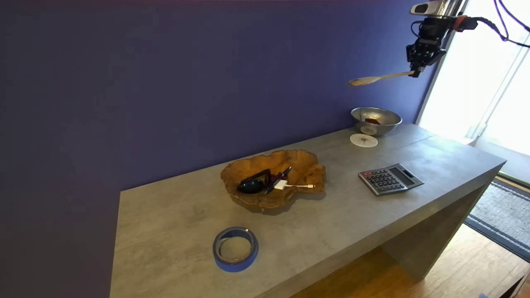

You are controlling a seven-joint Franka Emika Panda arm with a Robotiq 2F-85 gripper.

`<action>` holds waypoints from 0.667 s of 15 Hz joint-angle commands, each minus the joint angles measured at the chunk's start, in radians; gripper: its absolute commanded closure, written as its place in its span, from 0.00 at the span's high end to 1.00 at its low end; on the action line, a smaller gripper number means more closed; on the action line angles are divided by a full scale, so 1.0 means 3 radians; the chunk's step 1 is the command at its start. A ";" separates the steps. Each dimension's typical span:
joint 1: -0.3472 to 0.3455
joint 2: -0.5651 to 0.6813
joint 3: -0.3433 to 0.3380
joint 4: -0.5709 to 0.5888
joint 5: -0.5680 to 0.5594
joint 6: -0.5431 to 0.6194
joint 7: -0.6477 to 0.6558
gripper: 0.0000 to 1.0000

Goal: Put the cooking stick over the silver bowl

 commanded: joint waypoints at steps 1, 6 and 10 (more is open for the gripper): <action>-0.0188 0.0035 0.0188 0.0047 -0.0040 -0.0009 0.0026 0.14; -0.0443 0.0291 0.0303 0.0188 0.0233 0.0031 -0.0428 0.03; -0.0693 0.0445 0.0429 0.0184 0.0666 0.0308 -0.0797 0.03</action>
